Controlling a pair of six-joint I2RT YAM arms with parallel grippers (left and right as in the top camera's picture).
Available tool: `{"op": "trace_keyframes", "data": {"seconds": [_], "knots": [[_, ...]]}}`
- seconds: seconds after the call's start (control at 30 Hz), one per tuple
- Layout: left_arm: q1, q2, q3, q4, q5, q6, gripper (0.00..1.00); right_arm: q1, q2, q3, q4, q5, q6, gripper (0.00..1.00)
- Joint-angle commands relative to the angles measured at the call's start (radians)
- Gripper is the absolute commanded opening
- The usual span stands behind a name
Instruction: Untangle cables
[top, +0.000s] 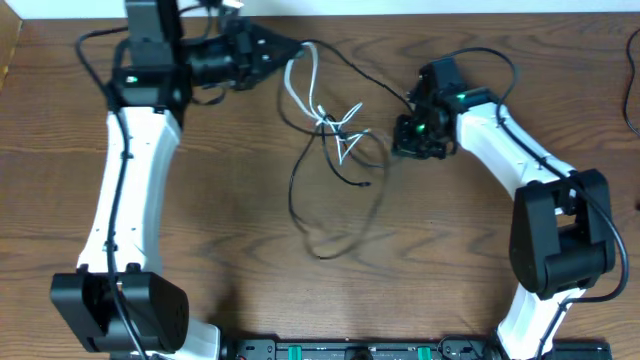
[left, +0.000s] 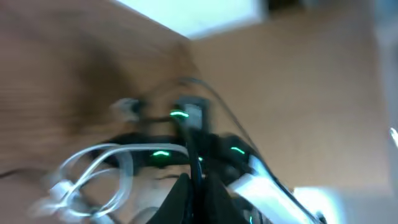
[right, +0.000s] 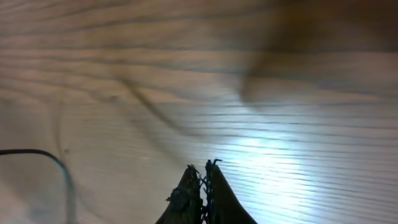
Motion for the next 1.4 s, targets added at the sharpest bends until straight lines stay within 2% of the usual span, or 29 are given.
{"op": "trace_keyframes", "data": {"seconds": [0.0, 0.1, 0.27, 0.47, 0.63, 0.67, 0.73, 0.77, 0.87, 0.9, 0.93, 1.0, 1.23, 1.37], "knots": [[0.037, -0.018, 0.015, -0.148, -0.348, 0.142, 0.08, -0.052, 0.009, -0.005, -0.022, 0.034, -0.054, 0.01], [0.033, -0.018, 0.013, -0.295, -0.616, 0.218, 0.08, -0.095, 0.009, -0.005, -0.039, 0.005, -0.097, 0.01], [0.019, -0.017, 0.009, -0.394, -0.833, 0.290, 0.08, -0.206, 0.009, -0.005, -0.057, -0.080, -0.149, 0.01], [0.017, -0.016, 0.001, -0.408, -0.855, 0.296, 0.08, -0.325, 0.009, -0.005, -0.060, -0.333, -0.235, 0.01], [-0.021, -0.015, -0.016, -0.407, -0.833, 0.319, 0.08, -0.317, 0.009, -0.005, -0.092, -0.334, -0.273, 0.02], [-0.035, -0.015, -0.022, -0.406, -0.821, 0.329, 0.08, -0.309, 0.009, -0.005, -0.097, -0.319, -0.274, 0.04], [-0.070, -0.013, -0.039, -0.399, -0.799, 0.356, 0.08, -0.290, 0.009, -0.005, -0.100, -0.282, -0.274, 0.20], [-0.088, -0.011, -0.047, -0.399, -0.794, 0.363, 0.08, -0.282, 0.009, -0.005, -0.100, -0.266, -0.274, 0.32], [-0.147, 0.000, -0.071, -0.399, -0.794, 0.362, 0.08, -0.261, 0.009, -0.005, -0.098, -0.238, -0.271, 0.77], [-0.169, 0.006, -0.080, -0.399, -0.794, 0.362, 0.11, -0.256, 0.009, -0.005, -0.098, -0.235, -0.271, 0.87], [-0.188, 0.014, -0.088, -0.398, -0.795, 0.359, 0.13, -0.253, 0.009, -0.005, -0.098, -0.235, -0.271, 0.92], [-0.227, 0.032, -0.107, -0.394, -0.795, 0.328, 0.17, -0.250, 0.009, -0.005, -0.098, -0.235, -0.271, 0.95], [-0.317, 0.090, -0.172, -0.334, -0.795, 0.267, 0.33, -0.249, 0.009, -0.005, -0.099, -0.235, -0.271, 0.93], [-0.349, 0.118, -0.203, -0.287, -0.791, 0.249, 0.35, -0.248, 0.009, -0.005, -0.100, -0.235, -0.272, 0.92]]}}
